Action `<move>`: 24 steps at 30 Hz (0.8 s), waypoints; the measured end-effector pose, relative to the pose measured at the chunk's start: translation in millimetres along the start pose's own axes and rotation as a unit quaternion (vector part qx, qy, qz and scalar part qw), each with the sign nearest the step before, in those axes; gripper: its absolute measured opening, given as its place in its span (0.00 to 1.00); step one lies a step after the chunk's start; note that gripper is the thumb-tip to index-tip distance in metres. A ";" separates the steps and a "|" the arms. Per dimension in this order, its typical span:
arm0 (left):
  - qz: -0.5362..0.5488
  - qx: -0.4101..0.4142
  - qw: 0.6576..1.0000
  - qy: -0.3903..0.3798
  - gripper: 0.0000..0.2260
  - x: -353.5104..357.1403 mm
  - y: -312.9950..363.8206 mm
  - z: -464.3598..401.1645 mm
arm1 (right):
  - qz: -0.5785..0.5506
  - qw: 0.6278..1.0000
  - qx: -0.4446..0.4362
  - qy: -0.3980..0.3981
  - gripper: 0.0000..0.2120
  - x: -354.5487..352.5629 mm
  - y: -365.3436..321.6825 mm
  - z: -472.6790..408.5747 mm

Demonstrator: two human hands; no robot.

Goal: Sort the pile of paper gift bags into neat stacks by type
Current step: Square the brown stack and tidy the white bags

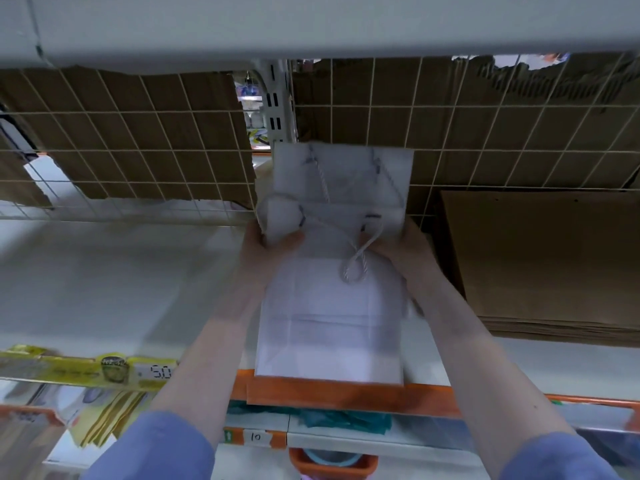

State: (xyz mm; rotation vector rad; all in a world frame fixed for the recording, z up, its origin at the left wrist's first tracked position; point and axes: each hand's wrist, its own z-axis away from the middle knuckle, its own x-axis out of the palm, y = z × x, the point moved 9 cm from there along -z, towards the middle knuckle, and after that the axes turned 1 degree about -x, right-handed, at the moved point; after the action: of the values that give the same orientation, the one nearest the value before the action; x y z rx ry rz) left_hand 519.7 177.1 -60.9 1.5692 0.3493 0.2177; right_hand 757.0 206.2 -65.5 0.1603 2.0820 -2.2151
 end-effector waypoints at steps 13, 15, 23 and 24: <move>0.040 0.039 0.993 -0.102 0.42 10.2 26.2 4.6 | -0.084 0.987 -0.114 -0.082 0.44 -5.6 -37.9 8.6; 0.040 0.035 0.992 -0.118 0.47 10.3 22.9 8.5 | -0.101 0.985 -0.112 -0.081 0.47 -6.4 -30.3 13.3; 0.079 0.081 0.992 -0.047 0.29 10.4 51.0 15.0 | -0.145 0.972 -0.177 -0.060 0.37 -15.1 -62.4 21.1; 0.064 0.089 0.992 -0.063 0.30 12.2 53.7 17.3 | -0.133 0.973 -0.173 -0.072 0.38 -14.9 -62.5 20.6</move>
State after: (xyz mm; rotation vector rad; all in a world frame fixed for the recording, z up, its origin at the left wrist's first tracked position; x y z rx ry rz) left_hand 541.7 165.1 -9.0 1.7751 0.1714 0.1895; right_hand 762.7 189.5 -0.3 -0.3135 2.4808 -1.8733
